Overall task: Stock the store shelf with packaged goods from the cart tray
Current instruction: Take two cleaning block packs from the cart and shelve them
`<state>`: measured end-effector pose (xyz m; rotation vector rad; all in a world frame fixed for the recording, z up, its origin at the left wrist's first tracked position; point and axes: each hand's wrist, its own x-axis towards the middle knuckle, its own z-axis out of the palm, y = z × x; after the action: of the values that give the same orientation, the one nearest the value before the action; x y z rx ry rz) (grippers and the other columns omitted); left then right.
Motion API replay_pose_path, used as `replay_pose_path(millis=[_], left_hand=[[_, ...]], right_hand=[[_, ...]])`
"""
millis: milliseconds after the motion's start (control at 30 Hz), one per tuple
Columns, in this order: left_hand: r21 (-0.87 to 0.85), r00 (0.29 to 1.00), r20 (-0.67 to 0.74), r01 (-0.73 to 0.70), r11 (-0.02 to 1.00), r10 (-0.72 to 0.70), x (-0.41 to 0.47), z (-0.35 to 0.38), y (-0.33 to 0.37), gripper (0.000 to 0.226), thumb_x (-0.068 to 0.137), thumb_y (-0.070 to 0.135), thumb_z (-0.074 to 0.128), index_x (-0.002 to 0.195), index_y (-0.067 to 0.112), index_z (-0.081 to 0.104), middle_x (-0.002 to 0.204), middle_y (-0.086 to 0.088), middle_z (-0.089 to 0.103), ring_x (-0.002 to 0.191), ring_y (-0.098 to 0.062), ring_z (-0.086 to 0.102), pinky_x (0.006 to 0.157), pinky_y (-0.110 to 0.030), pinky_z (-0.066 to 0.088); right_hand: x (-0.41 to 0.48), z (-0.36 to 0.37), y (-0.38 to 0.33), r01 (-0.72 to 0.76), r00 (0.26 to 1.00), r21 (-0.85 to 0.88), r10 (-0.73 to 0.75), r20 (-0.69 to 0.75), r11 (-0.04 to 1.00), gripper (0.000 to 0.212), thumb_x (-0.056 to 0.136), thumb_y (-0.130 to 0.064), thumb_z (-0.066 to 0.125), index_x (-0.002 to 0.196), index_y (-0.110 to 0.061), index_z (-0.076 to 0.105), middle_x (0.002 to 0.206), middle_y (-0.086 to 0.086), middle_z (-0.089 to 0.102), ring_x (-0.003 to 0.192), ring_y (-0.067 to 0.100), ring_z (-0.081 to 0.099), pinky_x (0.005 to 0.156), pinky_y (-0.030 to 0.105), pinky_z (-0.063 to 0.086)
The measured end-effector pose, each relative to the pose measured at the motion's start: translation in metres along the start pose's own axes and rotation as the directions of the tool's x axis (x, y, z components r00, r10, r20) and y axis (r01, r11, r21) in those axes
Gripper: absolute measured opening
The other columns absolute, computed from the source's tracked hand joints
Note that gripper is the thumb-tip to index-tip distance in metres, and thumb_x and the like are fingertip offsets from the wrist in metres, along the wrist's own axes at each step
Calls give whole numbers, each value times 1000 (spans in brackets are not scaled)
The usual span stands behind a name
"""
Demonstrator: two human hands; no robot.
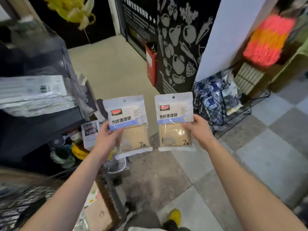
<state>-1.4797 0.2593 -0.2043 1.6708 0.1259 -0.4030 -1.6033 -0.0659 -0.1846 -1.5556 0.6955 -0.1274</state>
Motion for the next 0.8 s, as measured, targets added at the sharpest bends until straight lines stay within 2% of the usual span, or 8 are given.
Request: replay_pose_path(millis=[67, 200, 300, 433, 567, 633, 700, 800], left_hand=[[-3, 998, -25, -61, 998, 61, 15, 16, 18, 26, 97, 11, 73, 111, 28, 60, 107, -6, 79, 92, -24, 73, 74, -43, 55], [-12, 991, -75, -114, 993, 113, 47, 36, 53, 26, 97, 11, 72, 108, 30, 59, 101, 4, 78, 87, -14, 74, 68, -29, 56], [-13, 988, -93, -126, 992, 124, 83, 40, 73, 27, 98, 11, 71, 113, 29, 57, 106, -3, 77, 90, -19, 73, 61, -32, 55], [-56, 983, -155, -114, 992, 104, 153, 38, 97, 38, 98, 9, 70, 129, 20, 52, 114, -4, 75, 100, -17, 74, 62, -23, 57], [-81, 968, -237, -109, 991, 87, 240, 32, 118, 37, 96, 10, 71, 127, 21, 53, 114, -6, 77, 102, -26, 75, 64, -34, 55], [-106, 951, -301, -111, 988, 75, 283, 27, 136, 37, 98, 6, 68, 130, 16, 53, 116, -6, 75, 99, -21, 74, 69, -32, 58], [-131, 935, -347, -124, 984, 72, 319, 20, 155, 38, 98, 3, 67, 131, 14, 52, 115, -4, 73, 95, -15, 72, 65, -25, 59], [-141, 910, -409, -143, 980, 74, 370, 2, 179, 37, 98, 4, 67, 130, 16, 52, 111, -1, 74, 88, -10, 74, 62, -21, 59]], right_hand=[[25, -9, -18, 31, 1000, -5, -31, 8, 1000, 32, 90, 0, 68, 118, -15, 67, 112, 3, 75, 92, 15, 74, 68, 22, 58], [82, -8, -55, 73, 997, 17, -74, 23, 997, 32, 89, 0, 69, 114, -19, 68, 109, 3, 77, 98, 19, 75, 85, 39, 61], [132, 3, -84, 115, 992, -1, -115, 51, 993, 31, 90, -2, 69, 113, -23, 68, 108, -2, 76, 97, 14, 74, 81, 34, 60], [214, 34, -125, 162, 980, -33, -157, 120, 986, 31, 89, -3, 70, 109, -27, 68, 107, -6, 75, 93, 9, 74, 77, 29, 58], [309, 77, -169, 182, 964, -91, -159, 213, 979, 33, 89, -5, 70, 119, -18, 67, 110, -4, 75, 96, 12, 74, 84, 35, 60], [358, 102, -194, 180, 957, -98, -151, 247, 979, 32, 90, -2, 69, 118, -15, 66, 109, -2, 75, 94, 11, 74, 79, 29, 60], [400, 128, -220, 187, 940, -112, -145, 308, 976, 31, 91, -1, 69, 117, -17, 66, 108, -4, 75, 91, 8, 74, 71, 22, 58], [464, 169, -252, 197, 919, -122, -139, 370, 973, 32, 91, 0, 69, 119, -16, 66, 105, -2, 76, 90, 11, 76, 71, 23, 59]])
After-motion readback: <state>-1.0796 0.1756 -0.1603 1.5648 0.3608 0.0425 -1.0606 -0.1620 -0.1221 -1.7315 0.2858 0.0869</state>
